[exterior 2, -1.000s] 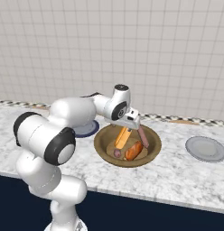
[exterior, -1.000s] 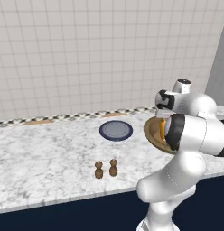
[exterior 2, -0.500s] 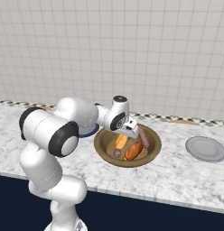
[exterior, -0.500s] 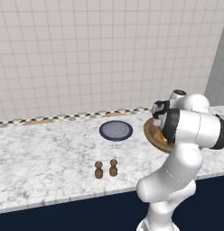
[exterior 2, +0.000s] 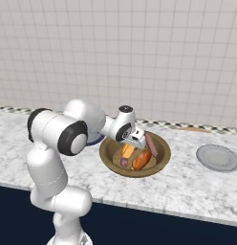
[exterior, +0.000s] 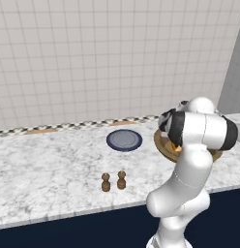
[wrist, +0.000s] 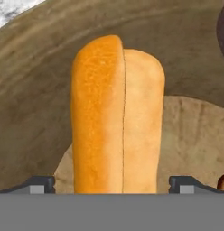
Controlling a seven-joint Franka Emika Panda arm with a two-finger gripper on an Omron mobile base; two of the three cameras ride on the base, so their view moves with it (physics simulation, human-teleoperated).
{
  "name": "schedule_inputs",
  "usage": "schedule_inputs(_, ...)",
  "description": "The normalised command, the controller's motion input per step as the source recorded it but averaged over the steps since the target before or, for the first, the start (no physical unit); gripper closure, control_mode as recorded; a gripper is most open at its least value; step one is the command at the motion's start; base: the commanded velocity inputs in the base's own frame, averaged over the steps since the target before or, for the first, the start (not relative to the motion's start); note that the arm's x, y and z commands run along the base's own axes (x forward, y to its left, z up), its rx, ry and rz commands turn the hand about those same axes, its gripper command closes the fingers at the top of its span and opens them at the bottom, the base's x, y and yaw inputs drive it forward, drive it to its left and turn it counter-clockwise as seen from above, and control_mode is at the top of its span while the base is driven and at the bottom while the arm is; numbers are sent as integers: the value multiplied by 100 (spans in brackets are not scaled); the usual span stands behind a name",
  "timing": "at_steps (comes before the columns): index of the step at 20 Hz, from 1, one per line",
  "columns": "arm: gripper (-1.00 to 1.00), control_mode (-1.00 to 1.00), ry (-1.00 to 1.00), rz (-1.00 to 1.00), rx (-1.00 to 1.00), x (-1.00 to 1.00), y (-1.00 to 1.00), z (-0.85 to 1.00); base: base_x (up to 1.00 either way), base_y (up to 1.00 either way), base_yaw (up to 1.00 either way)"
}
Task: Place one bun and one sausage from the bowl on each plate.
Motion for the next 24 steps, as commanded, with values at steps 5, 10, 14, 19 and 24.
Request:
schedule_inputs(5,100,-100,0,0,0,0,0,-3,0,0,0)
schedule_inputs(10,100,-100,0,0,0,0,0,0,0,0,0)
schedule_inputs(14,100,-100,-2,0,0,-18,1,5,0,0,0)
schedule_inputs(19,100,-100,-23,3,6,-54,49,64,0,0,0)
schedule_inputs(24,100,-100,-10,9,1,-20,86,83,0,0,0)
